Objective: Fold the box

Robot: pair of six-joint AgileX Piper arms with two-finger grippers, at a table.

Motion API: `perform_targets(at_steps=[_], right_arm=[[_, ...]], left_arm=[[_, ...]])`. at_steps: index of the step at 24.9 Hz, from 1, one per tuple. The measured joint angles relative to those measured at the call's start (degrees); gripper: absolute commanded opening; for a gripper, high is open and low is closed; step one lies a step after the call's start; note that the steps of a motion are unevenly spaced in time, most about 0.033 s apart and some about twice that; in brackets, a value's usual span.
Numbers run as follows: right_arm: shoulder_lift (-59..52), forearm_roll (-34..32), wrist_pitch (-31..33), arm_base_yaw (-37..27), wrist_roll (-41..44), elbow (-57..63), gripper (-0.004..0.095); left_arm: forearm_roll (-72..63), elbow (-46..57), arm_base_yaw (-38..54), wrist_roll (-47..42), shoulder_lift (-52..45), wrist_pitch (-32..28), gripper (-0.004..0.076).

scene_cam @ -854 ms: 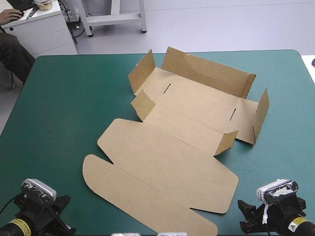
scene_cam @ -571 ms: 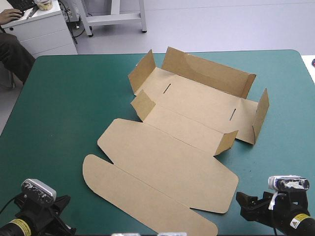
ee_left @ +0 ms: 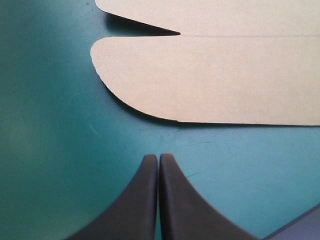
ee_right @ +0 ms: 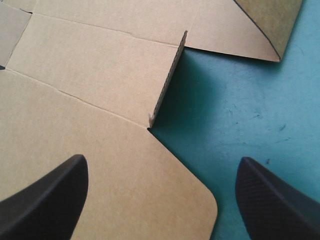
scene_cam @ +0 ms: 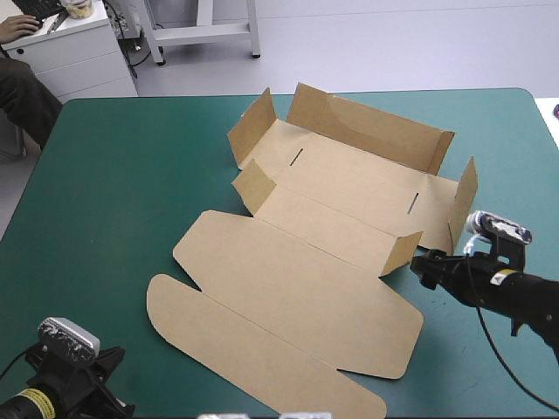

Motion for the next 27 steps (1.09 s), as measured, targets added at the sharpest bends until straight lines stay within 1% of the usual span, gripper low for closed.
perform_targets(at_steps=[4,10,12,13,16,21,22,27], right_arm=[[12.2,3.2,-2.8,0.0,-0.1,-4.0,0.0742],[22.8,4.4,-3.7,0.0,-0.2,-8.0,0.0741],[27.0,6.1,-3.9,0.0,-0.5,-8.9,0.0725],[28.7,7.3,-4.1,0.1,-1.6,-9.3,0.0688],[32.4,11.4,-4.4,0.2,-5.3,-9.7,0.0427],[33.8,13.5,-5.0,0.2,-7.3,-9.7,0.0007],[33.8,13.5,-5.1,0.2,-7.8,-9.7,-0.0017],[33.8,13.9,-5.6,0.2,-11.0,-9.8,-0.0018]], left_arm=[[0.0,0.0,0.0,0.0,0.0,0.0,-0.0010],[0.0,0.0,0.0,0.0,0.0,0.0,-0.0010],[0.0,0.0,0.0,0.0,0.0,0.0,-0.0010],[0.0,0.0,0.0,0.0,0.0,0.0,-0.0010],[0.0,0.0,0.0,0.0,0.0,0.0,-0.0010],[0.0,0.0,0.0,0.0,0.0,0.0,-0.0010],[0.0,0.0,0.0,0.0,0.0,0.0,-0.0010],[0.0,0.0,0.0,0.0,0.0,0.0,-0.0010]])
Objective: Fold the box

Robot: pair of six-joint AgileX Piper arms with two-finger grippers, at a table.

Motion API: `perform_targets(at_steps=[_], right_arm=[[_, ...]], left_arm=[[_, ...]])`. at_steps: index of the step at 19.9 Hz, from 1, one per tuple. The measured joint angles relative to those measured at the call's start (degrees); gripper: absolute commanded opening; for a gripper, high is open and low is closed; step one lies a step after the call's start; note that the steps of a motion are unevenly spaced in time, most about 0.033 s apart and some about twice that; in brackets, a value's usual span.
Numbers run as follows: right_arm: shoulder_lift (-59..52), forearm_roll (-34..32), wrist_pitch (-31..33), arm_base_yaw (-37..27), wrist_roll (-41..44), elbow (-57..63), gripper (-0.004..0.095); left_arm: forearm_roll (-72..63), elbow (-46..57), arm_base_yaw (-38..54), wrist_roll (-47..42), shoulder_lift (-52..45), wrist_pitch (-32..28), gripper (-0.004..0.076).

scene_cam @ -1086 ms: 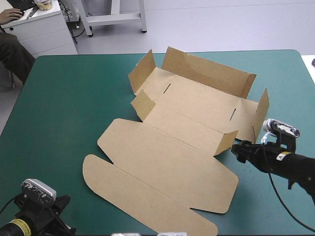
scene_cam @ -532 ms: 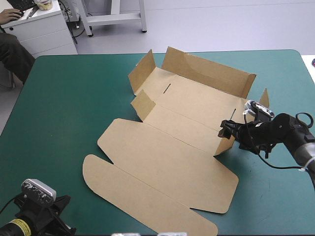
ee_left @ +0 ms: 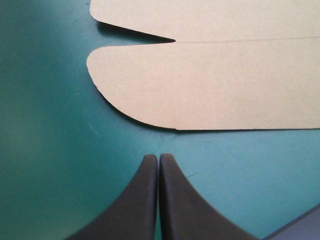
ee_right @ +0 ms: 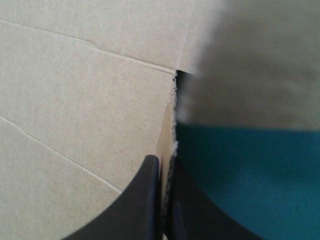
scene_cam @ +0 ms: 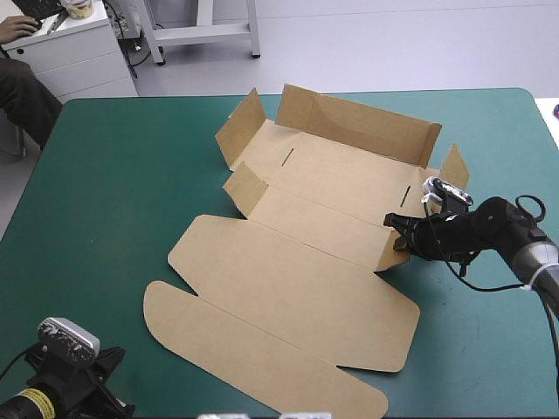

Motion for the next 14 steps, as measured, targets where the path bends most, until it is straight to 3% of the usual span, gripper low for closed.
perform_targets(at_steps=[7,14], right_arm=[[0.1,0.1,0.3,0.0,-8.8,-0.5,-0.0019],[0.2,-0.5,10.9,0.0,-22.5,-16.7,-0.0020]], left_arm=[[0.0,0.0,0.0,0.0,0.0,0.0,-0.0010],[0.2,-1.4,0.0,0.1,0.0,-1.8,-0.0010]])
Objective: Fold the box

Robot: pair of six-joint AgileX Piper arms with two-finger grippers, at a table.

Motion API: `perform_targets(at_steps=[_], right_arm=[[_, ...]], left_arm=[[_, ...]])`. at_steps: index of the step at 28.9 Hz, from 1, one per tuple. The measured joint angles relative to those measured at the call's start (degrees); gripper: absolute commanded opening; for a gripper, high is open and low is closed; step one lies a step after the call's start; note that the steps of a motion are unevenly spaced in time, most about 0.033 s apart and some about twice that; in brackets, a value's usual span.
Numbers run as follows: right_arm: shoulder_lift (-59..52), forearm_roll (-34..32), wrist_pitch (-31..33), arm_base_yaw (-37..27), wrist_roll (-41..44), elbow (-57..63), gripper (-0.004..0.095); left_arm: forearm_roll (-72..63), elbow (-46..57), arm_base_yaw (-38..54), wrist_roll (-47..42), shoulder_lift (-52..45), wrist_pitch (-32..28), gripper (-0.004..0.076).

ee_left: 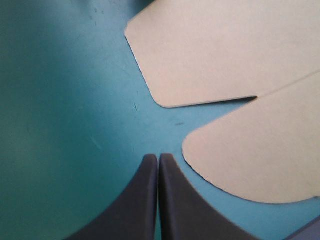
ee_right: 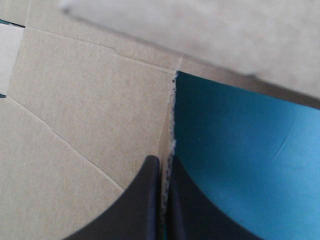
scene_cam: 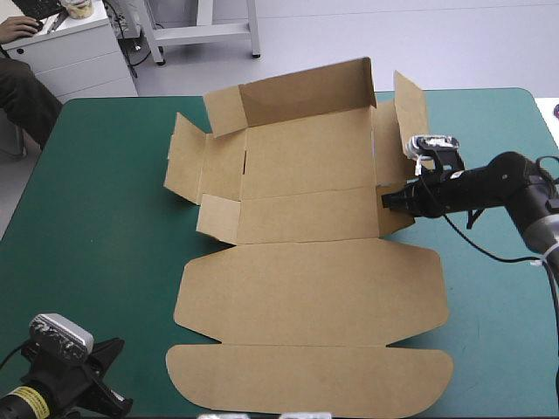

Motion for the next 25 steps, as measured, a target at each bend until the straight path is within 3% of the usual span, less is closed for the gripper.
perform_targets(at_steps=[7,12,19,25], right_arm=[[0.0,-9.2,9.9,0.0,-5.0,-19.1,-0.0020],[0.0,-12.3,14.5,0.0,-13.8,-27.6,-0.0020],[0.1,-10.3,15.0,1.5,-29.2,-31.9,-0.0020],[2.9,-10.0,13.6,7.6,-40.5,-32.2,-0.0020]], left_arm=[[0.0,-11.4,0.0,0.0,0.0,-4.6,-0.0010],[0.0,-16.6,0.0,0.0,0.0,-6.4,-0.0010],[0.0,-17.3,0.0,0.0,0.0,-9.2,-0.0010],[0.0,-17.3,0.0,-0.1,0.0,-9.3,-0.0010]])
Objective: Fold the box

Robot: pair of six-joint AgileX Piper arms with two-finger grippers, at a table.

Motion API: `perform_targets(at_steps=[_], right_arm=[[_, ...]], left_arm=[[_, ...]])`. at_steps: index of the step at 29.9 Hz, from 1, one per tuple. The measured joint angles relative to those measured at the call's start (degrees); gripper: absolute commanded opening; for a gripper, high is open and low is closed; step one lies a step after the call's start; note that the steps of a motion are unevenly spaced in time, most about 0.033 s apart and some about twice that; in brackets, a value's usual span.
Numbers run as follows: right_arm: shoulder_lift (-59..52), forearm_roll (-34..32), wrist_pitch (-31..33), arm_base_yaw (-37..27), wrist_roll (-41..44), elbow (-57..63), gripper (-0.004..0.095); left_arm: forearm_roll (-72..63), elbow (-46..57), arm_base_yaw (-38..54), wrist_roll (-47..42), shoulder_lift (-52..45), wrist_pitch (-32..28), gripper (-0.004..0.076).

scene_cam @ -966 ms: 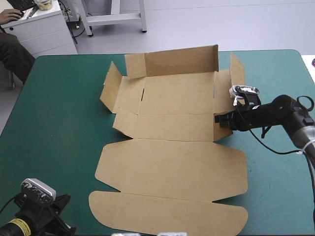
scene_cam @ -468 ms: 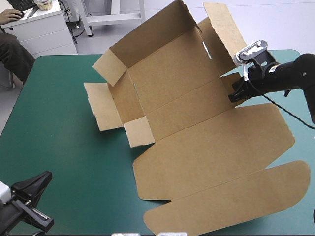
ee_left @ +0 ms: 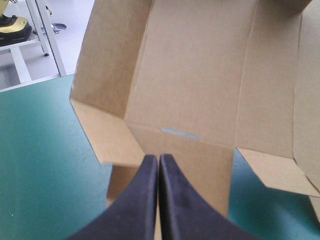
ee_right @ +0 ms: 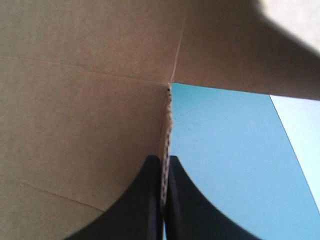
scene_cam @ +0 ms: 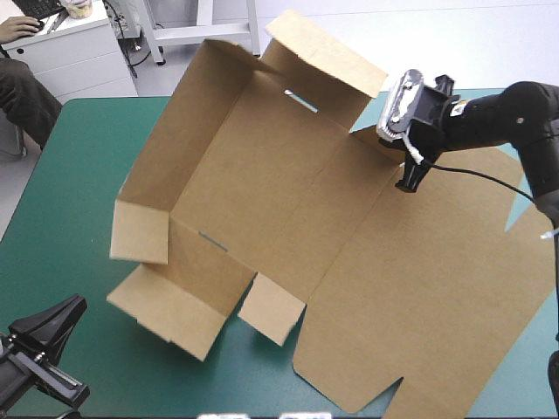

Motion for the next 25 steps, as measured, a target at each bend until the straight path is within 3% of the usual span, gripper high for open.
perform_targets(at_steps=[11,19,22,25], right_arm=[[12.6,-0.1,-8.8,11.7,-16.9,0.0,-0.0020],[20.3,1.1,-11.8,14.6,-18.1,0.0,-0.0006],[21.3,1.9,-13.4,14.6,-18.2,0.0,0.0070],[21.7,2.5,-14.2,14.6,-18.2,0.0,0.0233]], left_arm=[[-0.6,0.0,0.0,0.0,0.0,0.0,-0.0010],[-2.0,0.0,0.0,0.0,0.0,0.0,-0.0010],[-2.0,0.0,0.0,0.0,0.0,0.1,-0.0010],[-2.2,0.0,0.0,0.0,0.0,0.1,-0.0010]])
